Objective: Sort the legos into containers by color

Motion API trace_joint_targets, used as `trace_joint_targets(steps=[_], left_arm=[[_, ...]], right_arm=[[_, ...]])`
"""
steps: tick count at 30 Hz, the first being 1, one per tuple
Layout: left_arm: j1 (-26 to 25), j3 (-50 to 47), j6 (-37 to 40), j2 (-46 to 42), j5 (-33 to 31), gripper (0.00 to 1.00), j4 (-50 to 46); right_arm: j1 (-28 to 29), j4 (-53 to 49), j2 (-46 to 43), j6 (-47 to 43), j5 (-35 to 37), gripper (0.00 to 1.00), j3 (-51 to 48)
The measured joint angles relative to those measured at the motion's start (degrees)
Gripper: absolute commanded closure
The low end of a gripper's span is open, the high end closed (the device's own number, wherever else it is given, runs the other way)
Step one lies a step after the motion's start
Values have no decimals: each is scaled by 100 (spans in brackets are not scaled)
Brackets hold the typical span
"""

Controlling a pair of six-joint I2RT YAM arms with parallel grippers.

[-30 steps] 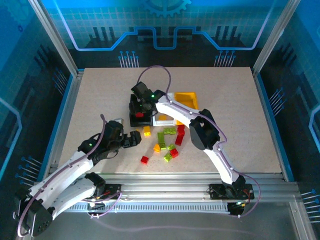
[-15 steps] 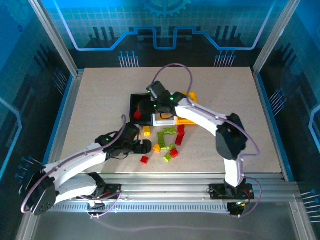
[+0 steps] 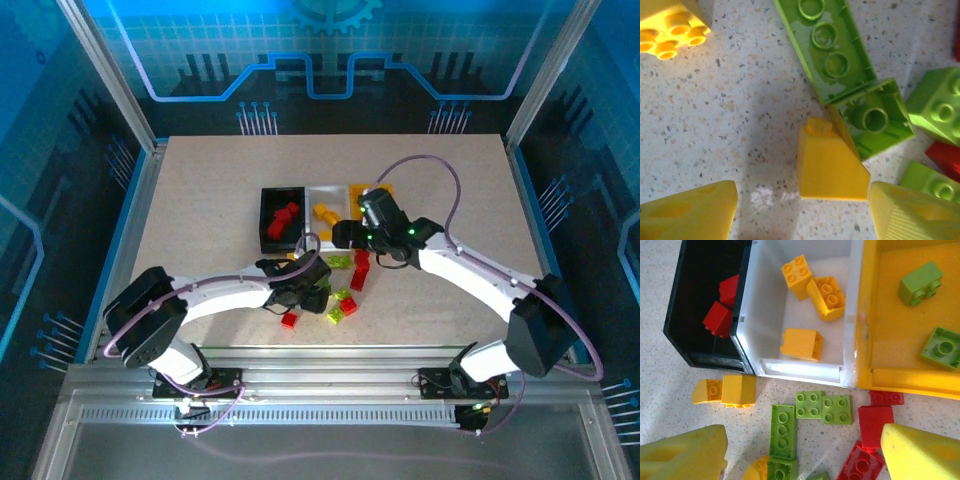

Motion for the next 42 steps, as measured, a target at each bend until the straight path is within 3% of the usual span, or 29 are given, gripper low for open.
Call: trace_joint_targets(steps=[7, 16, 23, 29, 34, 42], left_arm=[[7, 184, 79, 455, -181, 44, 55], [55, 184, 155, 560, -256, 64, 85], [129, 225, 179, 74, -254, 67, -26], [732, 1034, 199, -354, -179, 67, -144], [1228, 2236, 289, 323, -33, 68, 35], [1506, 3519, 372, 2015, 184, 67, -42]], right_arm=[[-44, 42, -468, 2, 57, 18, -173], [-85, 57, -503, 2, 59, 18, -175], [-142, 59, -573, 20, 59, 18, -289], [-219, 37, -789, 74, 79, 18, -557], [-315, -11, -929, 153, 83, 18, -743], [-374, -291, -1340, 199, 94, 17, -1049]])
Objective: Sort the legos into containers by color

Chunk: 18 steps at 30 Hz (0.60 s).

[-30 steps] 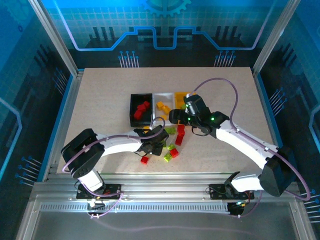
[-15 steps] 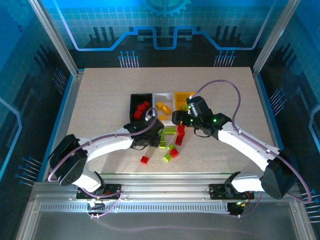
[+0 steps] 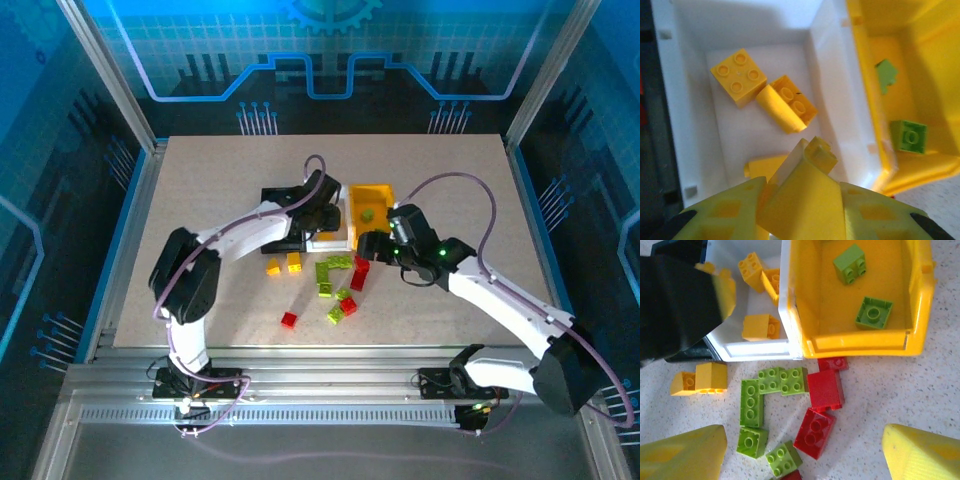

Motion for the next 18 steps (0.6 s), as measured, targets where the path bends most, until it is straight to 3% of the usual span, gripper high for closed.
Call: trace_joint_targets(steps=[6, 11, 18], left_arm=[[81, 634, 28, 673, 74, 57, -240], [83, 922, 98, 839, 140, 34, -358], [83, 811, 61, 715, 398, 11, -302]], right_arm=[[0, -87, -133, 22, -133, 17, -354], [83, -142, -131, 35, -391, 15, -590], [654, -122, -22, -17, -693, 15, -741]])
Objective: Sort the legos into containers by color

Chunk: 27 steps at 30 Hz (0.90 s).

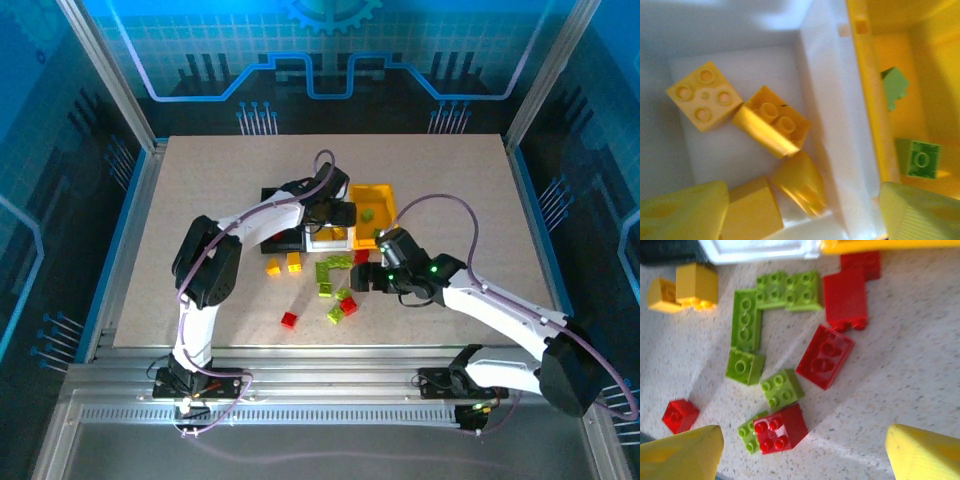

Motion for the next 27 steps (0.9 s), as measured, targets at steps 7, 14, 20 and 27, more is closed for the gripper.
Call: trace_joint_targets(steps=[7, 14, 20, 27], left_arm=[[-4, -1375, -319, -1784, 400, 1, 422], [-87, -3244, -638, -3936, 452, 1, 835], [-92, -4562, -872, -5018, 223, 1, 671], [-92, -5294, -1145, -5963, -90, 1, 315]], right_arm=[[608, 146, 522, -170, -160, 15, 0], [839, 339, 1379, -289, -157, 19, 103], [866, 404, 1825, -354, -96, 38, 299], [868, 387, 2037, -378, 20, 60, 358]])
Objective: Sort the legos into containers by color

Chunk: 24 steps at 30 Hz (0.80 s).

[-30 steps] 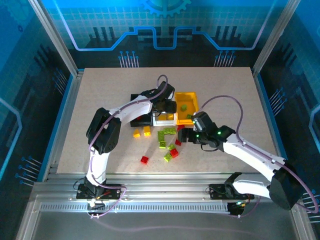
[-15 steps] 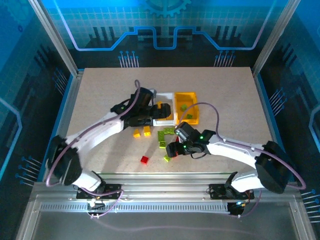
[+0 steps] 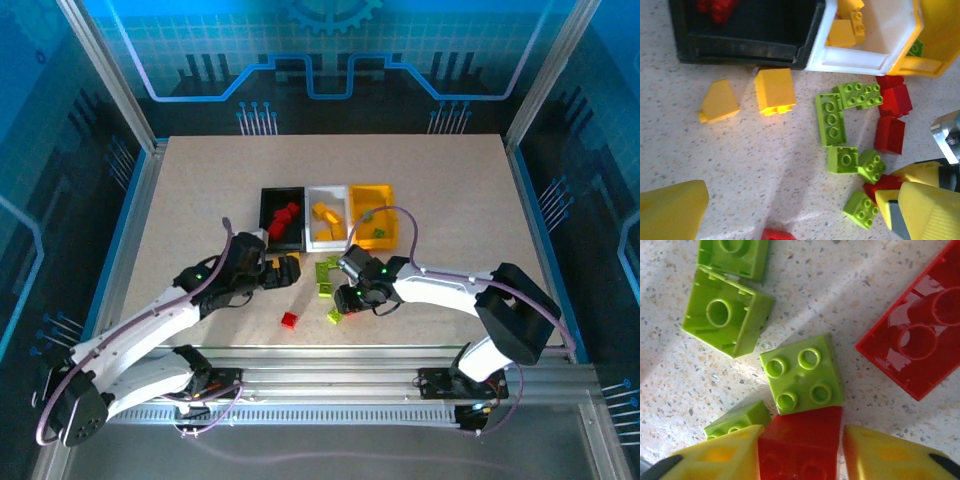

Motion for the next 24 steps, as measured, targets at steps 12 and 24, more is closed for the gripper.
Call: trace_joint_targets(steps=[12, 24], left_arm=[[0, -332, -173, -472, -511, 1, -308], [7, -595, -170, -1069, -579, 1, -413]], right_arm=[[24, -557, -214, -245, 76, 67, 1193], [-175, -498, 2411, -560, 55, 65, 4946]])
